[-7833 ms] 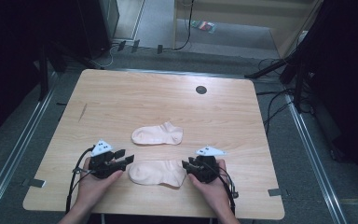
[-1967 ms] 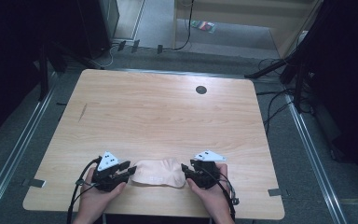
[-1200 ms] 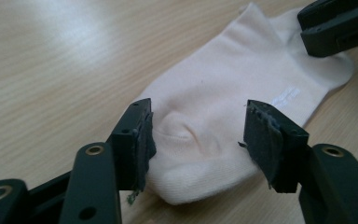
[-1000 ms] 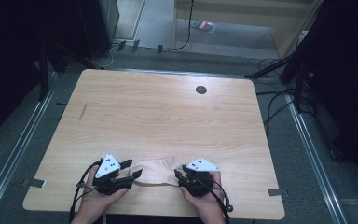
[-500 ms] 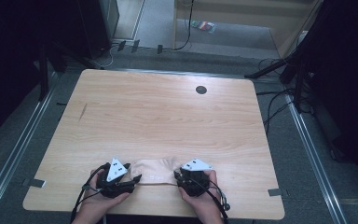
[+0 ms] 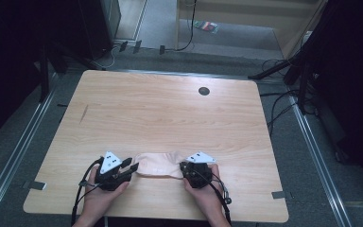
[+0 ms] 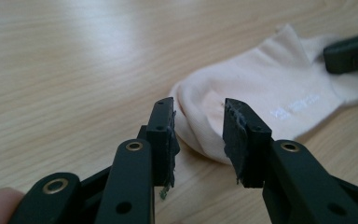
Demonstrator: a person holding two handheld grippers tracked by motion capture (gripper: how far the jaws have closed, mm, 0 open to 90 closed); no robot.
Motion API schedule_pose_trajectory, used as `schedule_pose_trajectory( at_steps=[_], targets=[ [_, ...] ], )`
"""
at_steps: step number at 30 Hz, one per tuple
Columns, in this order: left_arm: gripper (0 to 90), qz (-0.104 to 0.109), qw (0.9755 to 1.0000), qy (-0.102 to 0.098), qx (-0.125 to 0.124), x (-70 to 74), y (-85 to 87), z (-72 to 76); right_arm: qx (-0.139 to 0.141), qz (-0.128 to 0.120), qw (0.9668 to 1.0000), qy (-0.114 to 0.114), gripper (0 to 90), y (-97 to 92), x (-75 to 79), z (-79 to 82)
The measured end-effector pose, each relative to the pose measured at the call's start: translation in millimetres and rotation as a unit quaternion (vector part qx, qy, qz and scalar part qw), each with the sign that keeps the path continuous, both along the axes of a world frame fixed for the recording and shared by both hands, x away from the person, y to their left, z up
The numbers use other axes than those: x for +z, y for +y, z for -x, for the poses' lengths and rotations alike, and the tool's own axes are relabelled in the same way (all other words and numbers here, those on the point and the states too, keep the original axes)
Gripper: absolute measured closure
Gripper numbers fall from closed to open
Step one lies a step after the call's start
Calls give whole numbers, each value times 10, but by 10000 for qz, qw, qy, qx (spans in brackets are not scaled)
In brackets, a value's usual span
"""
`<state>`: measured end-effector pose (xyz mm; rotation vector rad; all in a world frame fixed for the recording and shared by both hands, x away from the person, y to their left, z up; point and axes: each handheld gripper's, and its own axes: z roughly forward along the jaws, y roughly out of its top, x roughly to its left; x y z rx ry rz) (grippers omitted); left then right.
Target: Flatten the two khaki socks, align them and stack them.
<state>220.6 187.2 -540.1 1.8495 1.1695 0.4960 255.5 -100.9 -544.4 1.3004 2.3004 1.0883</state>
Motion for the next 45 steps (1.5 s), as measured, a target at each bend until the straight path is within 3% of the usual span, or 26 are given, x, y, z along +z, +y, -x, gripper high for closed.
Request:
schedule_pose_trajectory(
  at_steps=[2, 4, 7, 10, 12, 14, 17, 21, 22, 28, 31, 35, 38, 41, 43, 45],
  targets=[
    [662, 113, 9997, -206, 52, 42, 3, 18, 34, -17, 10000, -16, 869, -7, -3, -4],
    [714, 183, 9994, -280, -106, 58, -20, 27, 41, -10, 10000, -25, 865, -7, -2, -2],
    [725, -64, 9989, 19, -473, -11, -149, -8, 41, -3, 10000, -28, 865, -5, -2, 1],
    [707, -262, 9982, 305, -437, -101, -188, -47, 40, -12, 10000, -21, 868, -8, -2, -2],
    [721, -250, 9982, 354, -410, -108, -188, -56, 41, 6, 10000, -34, 877, -5, -3, -1],
    [792, -326, 9980, 377, -388, -113, -186, -60, 45, 0, 10000, -20, 889, -8, -3, -6],
    [882, -287, 9981, 452, -301, -120, -184, -84, 43, -33, 10000, 14, 899, -16, -4, -17],
    [899, -28, 9978, 598, -273, -124, -145, -125, 33, -20, 10000, -1, 900, -22, -5, -23],
    [886, -7, 9980, 565, -268, -123, -143, -122, 23, -26, 10000, -1, 900, -19, -4, -21],
    [604, 258, 9990, 110, -344, -29, -80, -58, 86, -219, 9997, -99, 897, -49, 51, 14],
    [600, 360, 9988, -79, -321, 32, 24, -25, 8, -287, 9994, -211, 900, -80, 97, 34],
    [688, 570, 9982, -178, -99, 95, 195, 17, -95, -405, 9987, -302, 891, -155, 148, 42],
    [740, 608, 9979, -232, 29, 118, 310, 34, -183, -440, 9980, -404, 827, -215, 178, 46],
    [710, 681, 9972, -277, 140, 114, 431, 33, -320, -476, 9963, -640, 624, -275, 210, 54],
    [589, 750, 9967, -239, 184, 113, 483, 14, -288, -591, 9947, -792, 445, -324, 217, 48],
    [418, 663, 9973, -145, 265, 106, 520, -13, -317, -536, 9936, -938, 354, -364, 214, 41]
  ],
)
